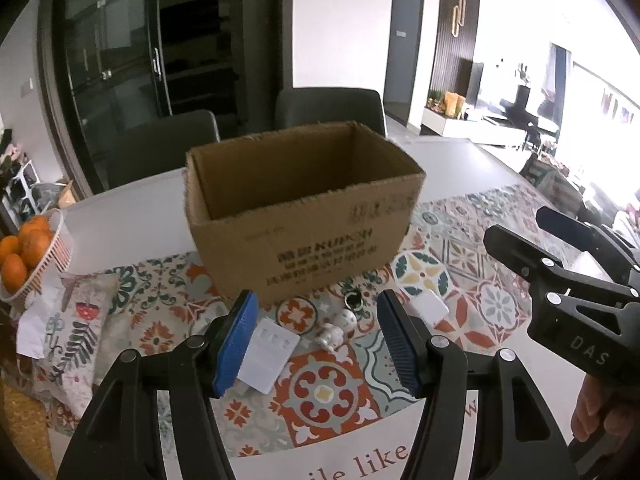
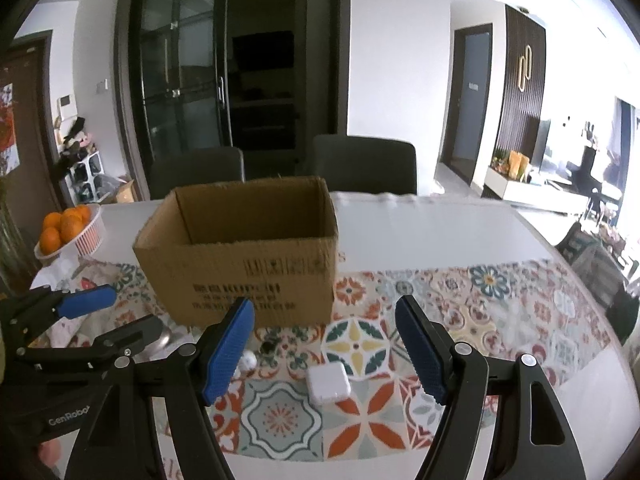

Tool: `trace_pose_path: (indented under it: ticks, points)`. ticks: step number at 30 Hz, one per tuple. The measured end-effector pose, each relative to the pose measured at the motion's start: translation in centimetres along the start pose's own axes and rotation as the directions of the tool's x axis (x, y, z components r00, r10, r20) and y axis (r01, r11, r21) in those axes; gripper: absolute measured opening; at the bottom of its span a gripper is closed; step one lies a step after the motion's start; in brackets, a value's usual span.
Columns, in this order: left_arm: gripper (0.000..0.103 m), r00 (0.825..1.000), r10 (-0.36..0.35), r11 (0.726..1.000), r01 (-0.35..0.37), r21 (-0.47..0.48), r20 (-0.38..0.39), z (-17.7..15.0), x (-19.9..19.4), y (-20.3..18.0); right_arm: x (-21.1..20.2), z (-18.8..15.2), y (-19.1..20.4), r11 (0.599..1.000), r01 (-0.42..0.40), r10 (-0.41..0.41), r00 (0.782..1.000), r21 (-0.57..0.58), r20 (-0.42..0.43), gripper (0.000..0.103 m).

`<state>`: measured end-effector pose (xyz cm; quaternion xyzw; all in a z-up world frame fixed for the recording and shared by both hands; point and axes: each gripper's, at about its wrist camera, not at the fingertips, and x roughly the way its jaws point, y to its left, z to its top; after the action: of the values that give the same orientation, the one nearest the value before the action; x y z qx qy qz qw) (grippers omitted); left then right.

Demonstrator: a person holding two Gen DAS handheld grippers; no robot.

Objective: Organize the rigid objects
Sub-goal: 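Withdraw both open tools from the box back toward the table, then grasp the white robot figurine with the left tool while the right tool grasps the white square adapter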

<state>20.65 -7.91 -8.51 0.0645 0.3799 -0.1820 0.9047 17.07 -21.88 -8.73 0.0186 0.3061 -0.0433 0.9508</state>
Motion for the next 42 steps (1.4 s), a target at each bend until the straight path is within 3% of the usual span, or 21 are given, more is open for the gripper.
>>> trace_pose_path:
  ticks: [15, 42]
  points:
    - [0.061, 0.994, -0.060, 0.989, 0.072, 0.126, -0.096, -2.9, 5.0, -1.4, 3.4, -5.0, -0.9, 1.000, 0.011, -0.007, 0.991, 0.029, -0.131, 0.074]
    - [0.056, 0.977, -0.105, 0.953, 0.152, 0.262, -0.184, -3.9, 13.7, -2.2, 10.7, -8.4, -1.7, 0.997, 0.015, 0.003, 0.975, 0.079, -0.223, 0.074]
